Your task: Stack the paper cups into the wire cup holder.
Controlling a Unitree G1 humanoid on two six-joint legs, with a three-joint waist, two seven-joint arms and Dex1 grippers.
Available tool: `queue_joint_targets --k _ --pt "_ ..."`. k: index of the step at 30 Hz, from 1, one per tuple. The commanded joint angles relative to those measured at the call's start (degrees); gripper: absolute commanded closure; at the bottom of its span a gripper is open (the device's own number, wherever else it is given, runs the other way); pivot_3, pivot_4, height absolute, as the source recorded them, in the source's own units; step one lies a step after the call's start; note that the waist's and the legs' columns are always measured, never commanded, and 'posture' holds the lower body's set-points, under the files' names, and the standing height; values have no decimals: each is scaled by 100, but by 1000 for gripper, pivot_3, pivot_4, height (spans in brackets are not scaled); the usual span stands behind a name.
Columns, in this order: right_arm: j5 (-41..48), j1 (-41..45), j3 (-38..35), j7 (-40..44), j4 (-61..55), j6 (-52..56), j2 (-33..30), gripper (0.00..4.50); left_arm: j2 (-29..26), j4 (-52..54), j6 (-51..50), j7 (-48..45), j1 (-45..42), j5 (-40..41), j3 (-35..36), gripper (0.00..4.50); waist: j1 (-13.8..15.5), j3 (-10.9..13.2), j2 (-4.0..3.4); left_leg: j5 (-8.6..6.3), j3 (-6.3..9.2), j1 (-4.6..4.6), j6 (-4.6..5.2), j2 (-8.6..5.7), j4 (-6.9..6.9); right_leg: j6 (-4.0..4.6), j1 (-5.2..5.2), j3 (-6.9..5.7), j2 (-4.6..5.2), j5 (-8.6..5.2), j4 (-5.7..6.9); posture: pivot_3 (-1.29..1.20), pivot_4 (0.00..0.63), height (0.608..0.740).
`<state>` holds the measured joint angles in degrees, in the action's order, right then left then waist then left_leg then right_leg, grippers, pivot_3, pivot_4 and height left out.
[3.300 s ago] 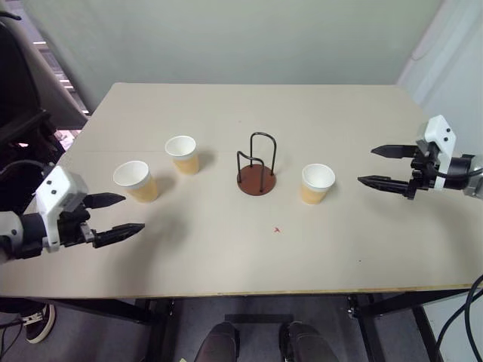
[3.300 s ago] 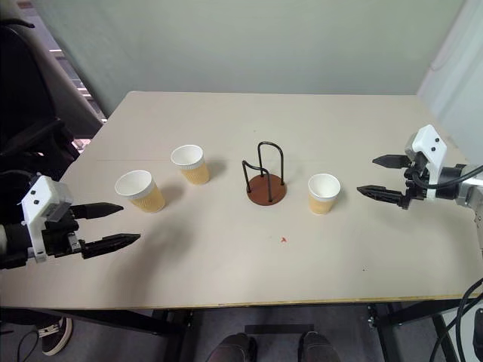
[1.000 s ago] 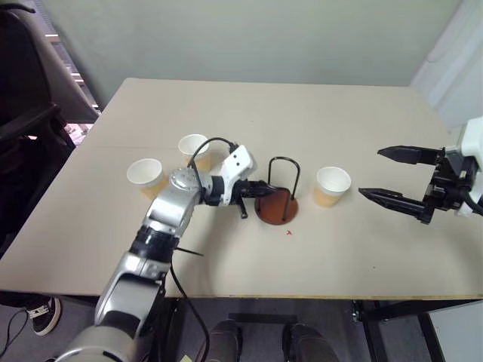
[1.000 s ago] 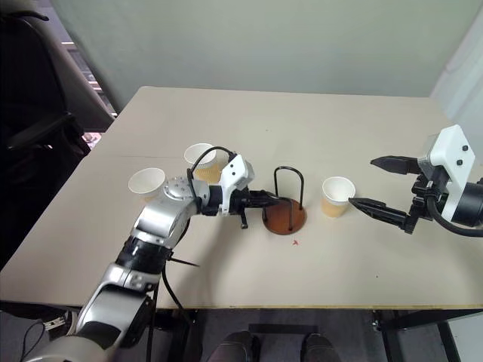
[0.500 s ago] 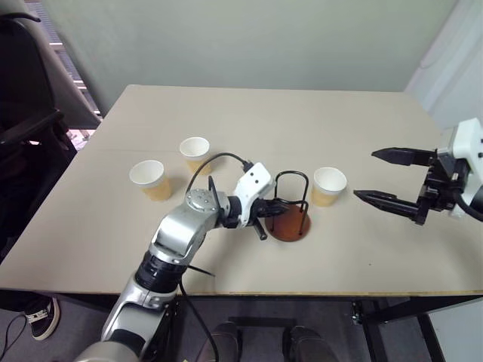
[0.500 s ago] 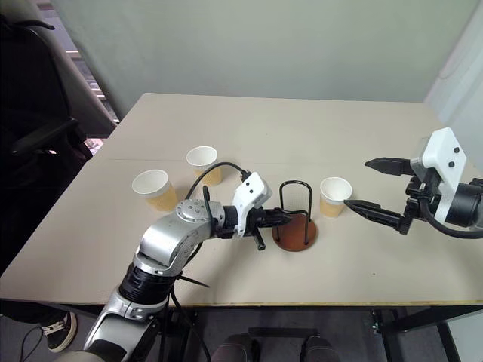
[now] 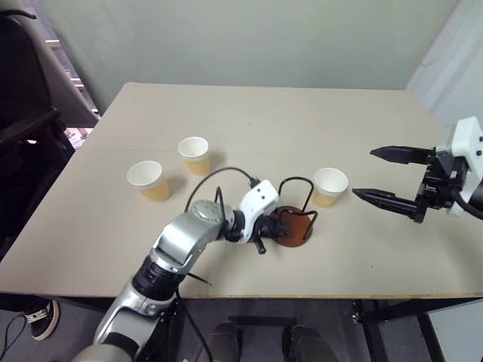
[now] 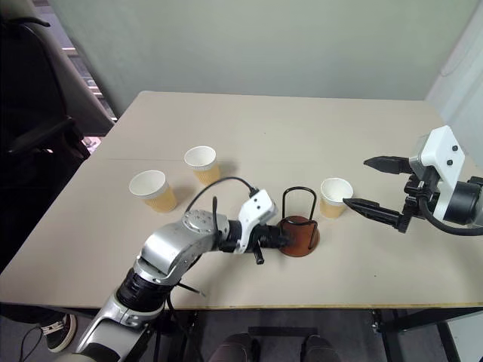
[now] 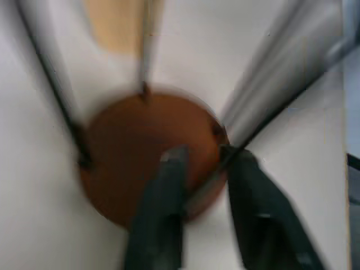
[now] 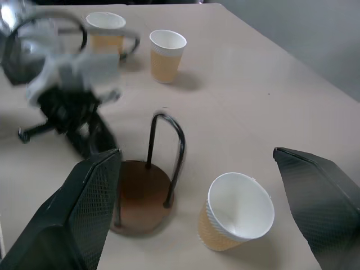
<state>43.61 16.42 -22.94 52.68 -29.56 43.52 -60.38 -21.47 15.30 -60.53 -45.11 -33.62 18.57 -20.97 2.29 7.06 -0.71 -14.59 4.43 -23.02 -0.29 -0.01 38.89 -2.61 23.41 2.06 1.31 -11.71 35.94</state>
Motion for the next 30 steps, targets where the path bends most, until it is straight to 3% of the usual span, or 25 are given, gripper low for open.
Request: queue_joint_targets --k 1,5,12,19,21,24,30 --pt "-6 134 39 -30 -28 -111 -25 0 -62 255 -80 -55 -75 200 57 1939 0 0 -1 -1 0 1 -1 0 -2 0 0 0 0 0 0 0 150 740" --pt "-218 176 310 46 104 -221 -100 0 -567 578 107 -498 31 467 94 590 -1 0 -1 -6 0 3 -7 0 -15 1 8 0 -1 0 0 0 150 740" --pt "-1582 664 1807 459 957 -1032 -308 0 -1384 562 1083 -910 194 577 829 590 -26 0 -2 -10 0 8 -8 4 -27 4 15 0 -1 -1 0 0 150 740" --pt "-2352 1682 2977 1096 2074 -1725 328 0 -1961 -34 1860 -1146 189 636 1815 590 -72 0 -3 -40 1 7 44 10 -31 20 31 -2 -2 10 7 0 150 740" --pt "-2765 1920 3345 1262 2455 -2017 485 0 -2127 -592 2545 -884 -42 137 1922 590 -68 0 -4 -38 1 5 41 12 -43 26 39 -4 -3 13 8 0 150 740" --pt "-3325 2182 3738 1393 3087 -2446 685 0 -2166 -1086 2814 -629 -462 26 2204 590 -48 3 1 -39 11 -4 43 16 -44 35 44 -16 -2 16 6 0 150 740" --pt "-3897 2361 4024 1584 3842 -2993 985 0 -3043 -125 2611 -1725 -155 583 2313 590 -80 3 0 -29 9 -22 -13 17 -54 50 64 -18 0 10 -4 0 150 740"
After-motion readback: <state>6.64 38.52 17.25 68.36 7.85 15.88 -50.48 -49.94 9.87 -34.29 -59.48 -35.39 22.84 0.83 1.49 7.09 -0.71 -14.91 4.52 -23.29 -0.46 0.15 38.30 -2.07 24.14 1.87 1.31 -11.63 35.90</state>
